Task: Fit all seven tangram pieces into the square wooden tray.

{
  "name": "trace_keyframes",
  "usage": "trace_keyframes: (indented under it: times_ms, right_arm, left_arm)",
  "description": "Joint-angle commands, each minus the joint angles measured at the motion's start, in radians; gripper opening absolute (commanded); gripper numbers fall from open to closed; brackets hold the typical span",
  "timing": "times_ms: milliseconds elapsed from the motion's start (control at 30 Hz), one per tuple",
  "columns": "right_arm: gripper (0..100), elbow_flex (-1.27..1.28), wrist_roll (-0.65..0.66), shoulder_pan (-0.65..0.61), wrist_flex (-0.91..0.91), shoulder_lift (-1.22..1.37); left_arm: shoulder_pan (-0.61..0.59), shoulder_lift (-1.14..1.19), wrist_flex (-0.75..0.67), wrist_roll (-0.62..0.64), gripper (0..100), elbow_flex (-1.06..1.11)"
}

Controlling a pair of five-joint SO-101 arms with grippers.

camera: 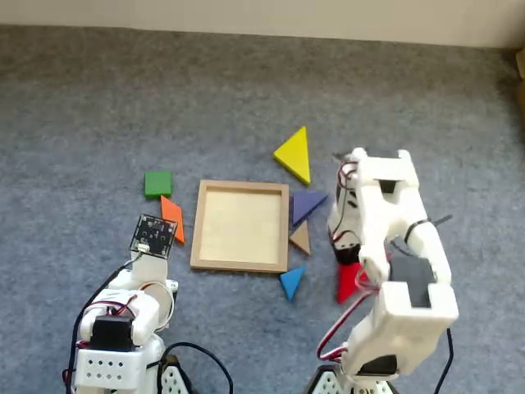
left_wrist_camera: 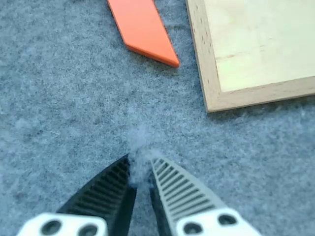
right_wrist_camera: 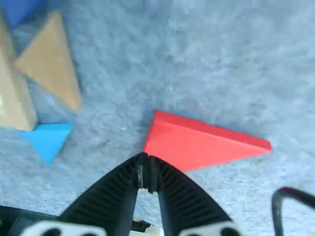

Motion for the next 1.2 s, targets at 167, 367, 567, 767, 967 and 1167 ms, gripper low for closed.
trace_keyframes:
  times_ms: [167, 367, 567, 767, 967, 1167]
  right_arm:
    - [0.5, 0.093, -0.137, 0.084, -0.093, -0.410]
    - [0.5, 0.297, -0.244, 0.085, -0.269, -0.572]
    - [0.5, 0.476, -0.658, 0.062, -0.464, -0.634]
    - [4.9, 0.555, -0.721, 0.062, -0.533, -0.616]
    - [34.1, 0.555, -0.873, 0.054, -0.533, -0.553]
    - [36.4, 0.555, -0.918, -0.002, -0.533, -0.484]
  left_arm:
    - [-0.008, -0.050, 0.006, -0.008, 1, 0.019]
    - [-0.008, -0.050, 0.006, -0.008, 1, 0.019]
    - [-0.008, -0.050, 0.006, -0.008, 1, 0.019]
    - [-0.008, -0.050, 0.006, -0.008, 1, 0.019]
    - [-0.008, -0.050, 0.006, -0.008, 1, 0.019]
    - [-0.008, -0.050, 0.006, -0.008, 1, 0.019]
